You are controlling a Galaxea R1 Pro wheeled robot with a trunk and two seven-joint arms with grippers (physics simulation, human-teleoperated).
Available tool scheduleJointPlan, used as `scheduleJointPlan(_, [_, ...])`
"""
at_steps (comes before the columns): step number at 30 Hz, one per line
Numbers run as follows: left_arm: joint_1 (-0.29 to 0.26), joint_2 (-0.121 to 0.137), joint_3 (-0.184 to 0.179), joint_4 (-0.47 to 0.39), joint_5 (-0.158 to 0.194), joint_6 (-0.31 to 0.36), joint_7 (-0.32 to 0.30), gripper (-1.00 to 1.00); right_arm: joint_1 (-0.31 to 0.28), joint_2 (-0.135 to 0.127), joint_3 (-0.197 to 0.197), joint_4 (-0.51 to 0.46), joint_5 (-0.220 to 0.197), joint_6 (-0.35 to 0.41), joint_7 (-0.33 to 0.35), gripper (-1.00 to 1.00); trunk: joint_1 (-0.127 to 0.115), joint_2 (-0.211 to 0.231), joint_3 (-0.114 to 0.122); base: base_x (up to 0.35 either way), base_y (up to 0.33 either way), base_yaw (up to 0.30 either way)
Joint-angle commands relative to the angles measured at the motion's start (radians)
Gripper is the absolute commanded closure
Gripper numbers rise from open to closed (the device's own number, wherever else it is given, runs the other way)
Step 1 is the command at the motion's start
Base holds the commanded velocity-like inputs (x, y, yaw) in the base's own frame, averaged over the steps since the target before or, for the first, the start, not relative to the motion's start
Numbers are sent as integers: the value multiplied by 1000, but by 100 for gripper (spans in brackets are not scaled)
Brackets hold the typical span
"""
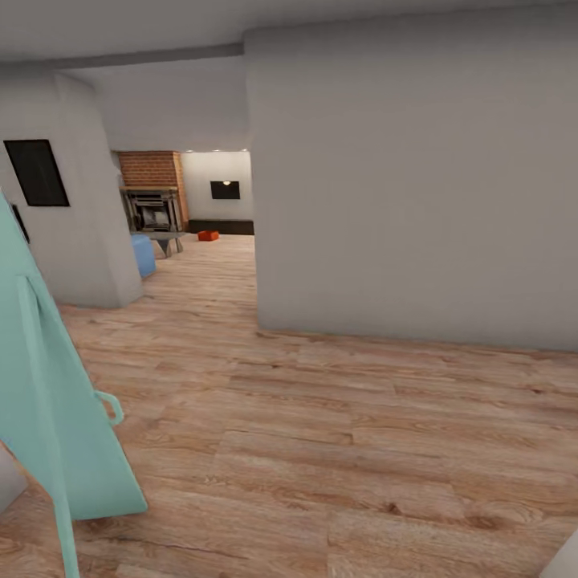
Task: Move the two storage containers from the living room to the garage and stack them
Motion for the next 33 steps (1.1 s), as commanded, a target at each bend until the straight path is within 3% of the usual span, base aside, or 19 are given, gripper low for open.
scheduleJointPlan(1, [0,0,-1,0,8,-2,0,-100,-1,1,9,3,-9,-6,0,-100,1,0,-1,315,-71,1])
scheduleJointPlan(33, [0,0,-1,0,8,-2,0,-100,-1,1,10,3,-8,-6,0,-100,1,0,-1,315,-64,0])
